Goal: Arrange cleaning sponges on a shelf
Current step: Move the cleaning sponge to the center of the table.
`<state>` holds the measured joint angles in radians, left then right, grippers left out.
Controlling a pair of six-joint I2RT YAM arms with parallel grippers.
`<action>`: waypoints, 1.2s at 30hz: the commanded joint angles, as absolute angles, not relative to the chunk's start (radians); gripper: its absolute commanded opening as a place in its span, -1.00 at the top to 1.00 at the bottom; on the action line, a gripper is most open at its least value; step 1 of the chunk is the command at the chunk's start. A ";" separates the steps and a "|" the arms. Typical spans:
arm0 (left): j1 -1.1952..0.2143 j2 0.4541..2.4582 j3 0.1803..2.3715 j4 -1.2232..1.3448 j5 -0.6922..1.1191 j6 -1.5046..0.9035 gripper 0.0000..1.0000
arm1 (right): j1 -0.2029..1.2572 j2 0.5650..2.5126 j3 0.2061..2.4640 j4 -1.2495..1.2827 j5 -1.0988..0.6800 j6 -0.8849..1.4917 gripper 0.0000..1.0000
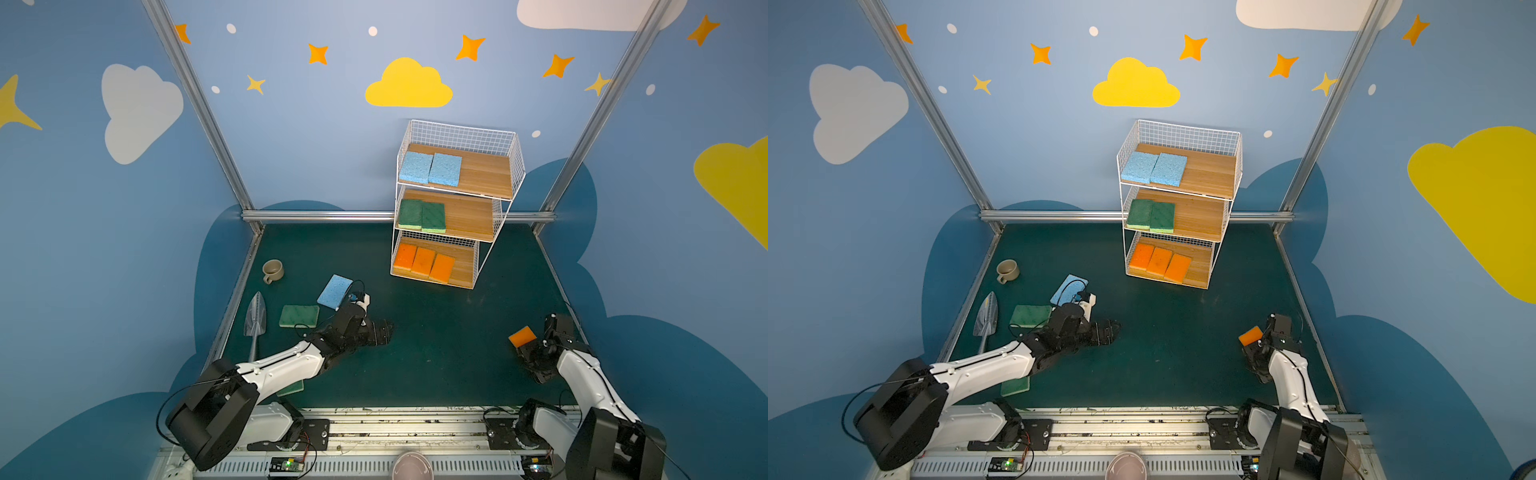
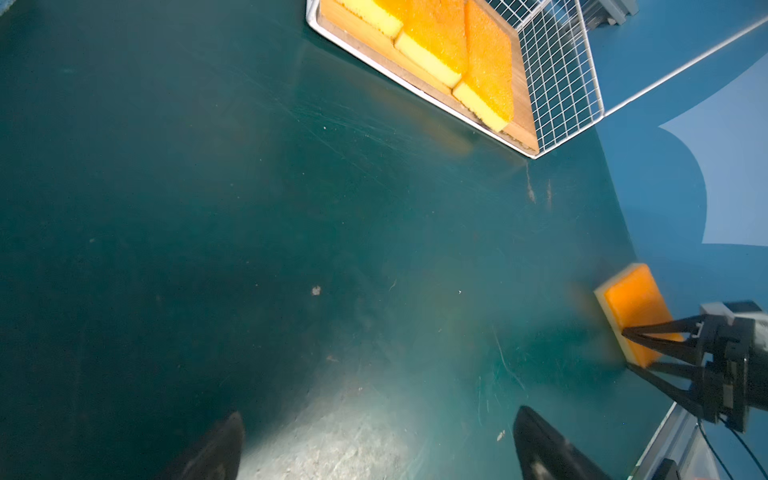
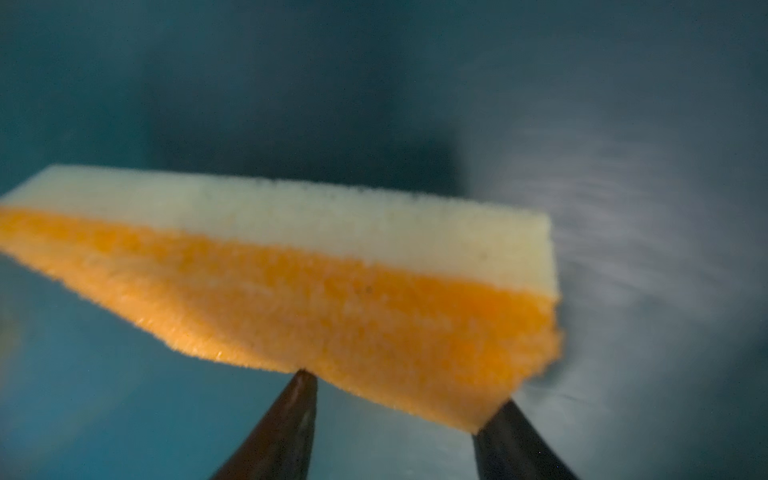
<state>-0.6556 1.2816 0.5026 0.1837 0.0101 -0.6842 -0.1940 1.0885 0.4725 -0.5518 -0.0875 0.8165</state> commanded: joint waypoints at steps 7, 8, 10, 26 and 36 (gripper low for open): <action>-0.657 1.252 0.517 0.144 -0.024 -0.697 -1.00 | 0.175 1.312 0.633 -0.424 -0.275 0.756 0.13; -0.655 1.245 0.516 0.138 -0.027 -0.700 -1.00 | 0.226 1.355 0.665 -0.423 -0.284 0.762 0.14; -0.653 1.231 0.521 0.108 -0.037 -0.719 -1.00 | 0.302 1.438 0.747 -0.451 -0.302 0.764 0.15; -0.653 1.247 0.602 0.051 -0.005 -0.660 -1.00 | -0.038 1.390 0.902 -0.674 -0.358 0.486 -0.27; -0.654 1.339 0.642 0.084 0.044 -0.665 -1.00 | -0.194 1.511 0.761 -0.499 -0.391 0.533 -0.23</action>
